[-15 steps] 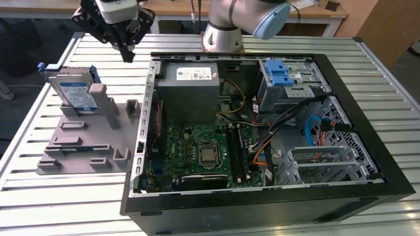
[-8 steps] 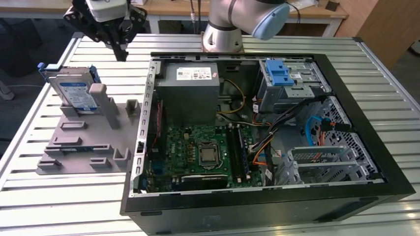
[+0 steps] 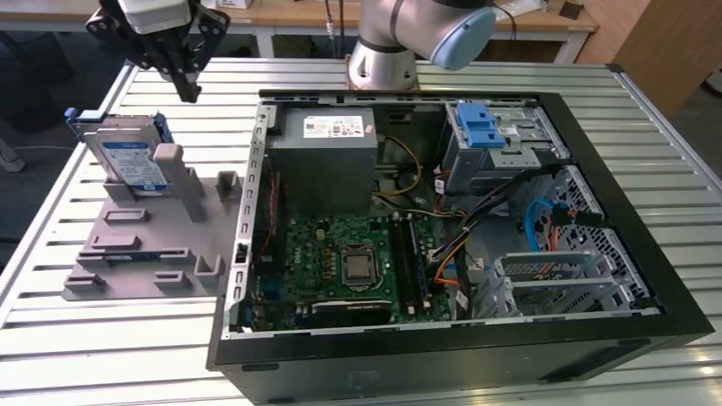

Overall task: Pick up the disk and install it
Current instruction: 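Reach for the disk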

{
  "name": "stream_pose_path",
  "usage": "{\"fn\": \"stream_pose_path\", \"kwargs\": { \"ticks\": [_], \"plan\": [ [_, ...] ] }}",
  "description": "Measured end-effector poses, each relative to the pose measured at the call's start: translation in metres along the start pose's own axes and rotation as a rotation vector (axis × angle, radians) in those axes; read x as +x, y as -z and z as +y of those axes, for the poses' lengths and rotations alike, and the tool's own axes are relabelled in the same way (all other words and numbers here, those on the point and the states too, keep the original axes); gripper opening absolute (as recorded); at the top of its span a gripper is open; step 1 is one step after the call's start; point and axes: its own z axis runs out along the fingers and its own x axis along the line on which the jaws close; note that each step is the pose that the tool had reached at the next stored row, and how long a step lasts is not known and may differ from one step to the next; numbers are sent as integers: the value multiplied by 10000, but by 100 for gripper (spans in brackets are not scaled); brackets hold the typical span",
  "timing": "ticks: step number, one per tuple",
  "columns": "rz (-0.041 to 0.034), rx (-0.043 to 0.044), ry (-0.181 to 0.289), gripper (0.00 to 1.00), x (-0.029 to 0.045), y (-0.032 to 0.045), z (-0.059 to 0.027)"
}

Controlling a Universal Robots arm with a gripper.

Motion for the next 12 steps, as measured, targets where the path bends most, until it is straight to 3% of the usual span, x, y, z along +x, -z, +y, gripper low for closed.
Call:
{"fn": "stream_pose_path", "kwargs": {
  "ticks": [12],
  "plan": [
    [17,2,0,11,200,-13,0]
  ]
}}
